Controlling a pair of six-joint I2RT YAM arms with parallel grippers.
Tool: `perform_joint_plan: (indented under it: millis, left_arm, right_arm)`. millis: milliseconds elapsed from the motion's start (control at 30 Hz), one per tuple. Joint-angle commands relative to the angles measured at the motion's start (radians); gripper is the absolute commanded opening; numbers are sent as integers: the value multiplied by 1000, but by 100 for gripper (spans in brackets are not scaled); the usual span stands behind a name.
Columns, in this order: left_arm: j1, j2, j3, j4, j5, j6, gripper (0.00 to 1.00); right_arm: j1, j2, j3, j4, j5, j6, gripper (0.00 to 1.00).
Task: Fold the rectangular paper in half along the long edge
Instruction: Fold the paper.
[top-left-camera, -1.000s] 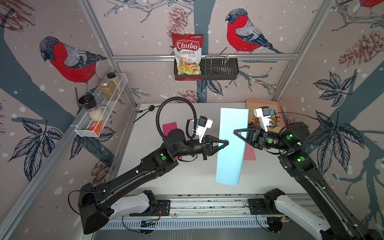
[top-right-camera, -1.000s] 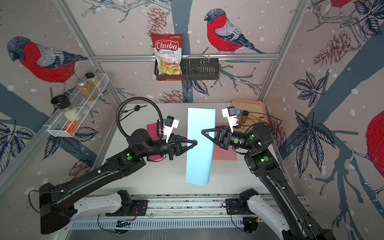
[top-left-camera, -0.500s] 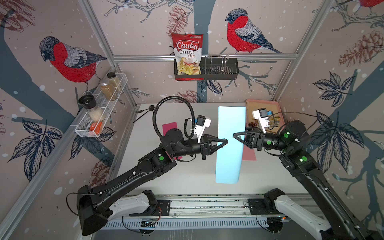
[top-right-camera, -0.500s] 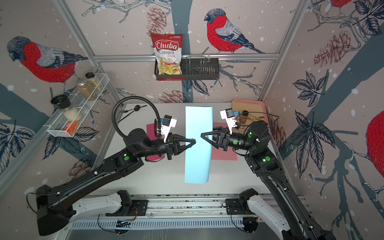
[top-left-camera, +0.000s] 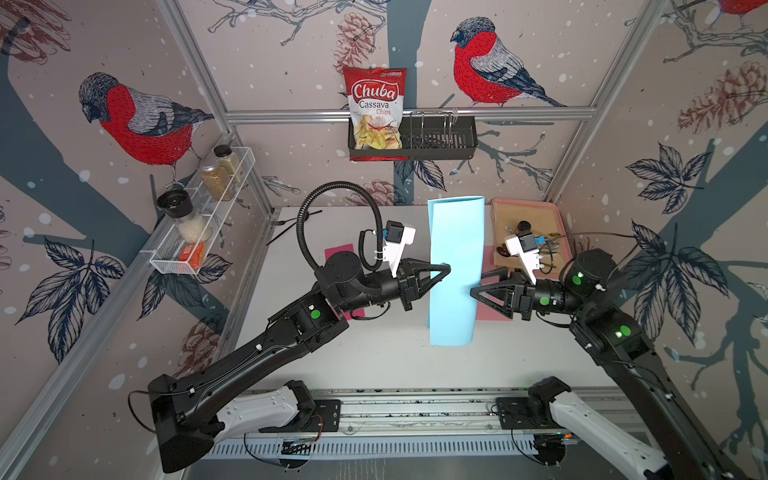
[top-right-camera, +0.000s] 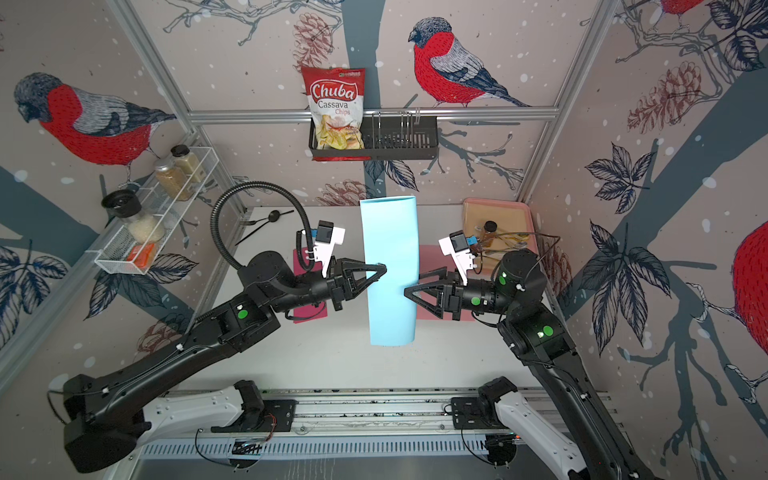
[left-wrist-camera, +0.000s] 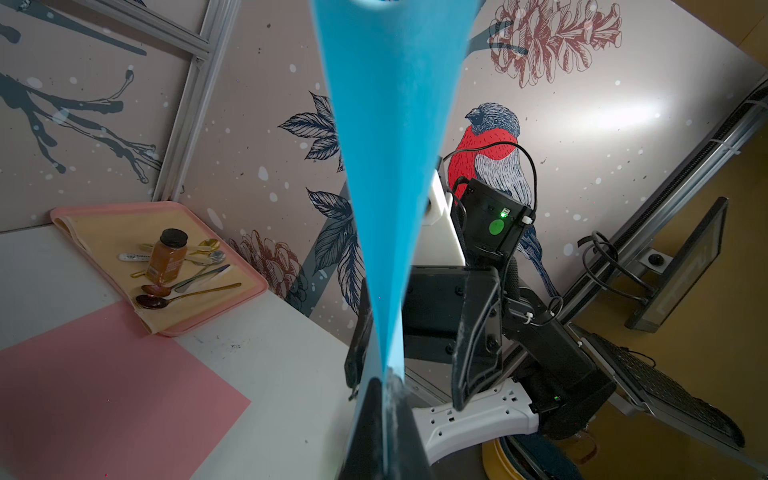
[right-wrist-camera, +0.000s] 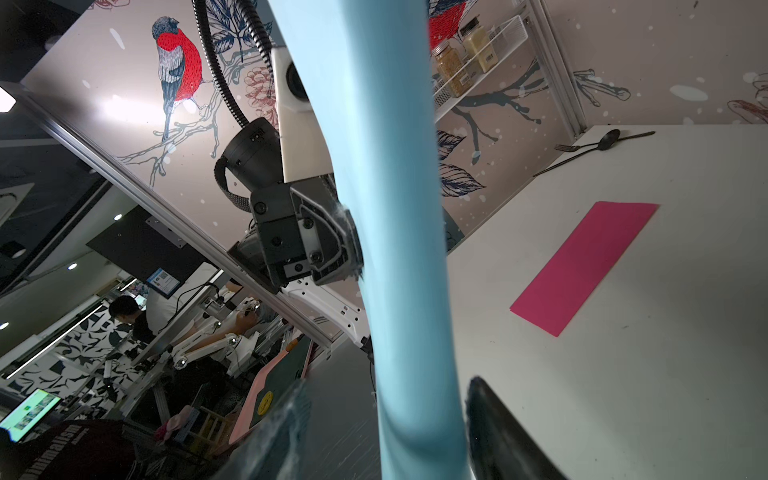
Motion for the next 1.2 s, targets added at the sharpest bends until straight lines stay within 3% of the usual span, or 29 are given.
perform_joint_plan:
  millis: [0, 233, 400, 567, 900, 1167]
  left_arm:
    - [-2, -3, 12, 8, -31, 7, 0]
    - [-1, -3, 13, 22, -28, -7, 0]
    - [-2, -1, 15, 26, -21, -12, 0]
    - [-2, -6, 13, 24, -22, -9, 1]
    - [-2, -19, 5, 14, -34, -12, 18]
    - [-1, -16, 2, 19, -31, -12, 15]
  right_arm:
    - [27, -2, 10, -38, 41, -43, 61]
    - [115, 2, 1, -39, 123, -54, 58]
    - [125, 0, 4, -46, 127, -65, 38]
    - [124, 5, 11, -63, 124, -85, 29]
    - [125, 16, 12, -55, 106, -88, 24]
    - [124, 15, 12, -43, 99, -79, 24]
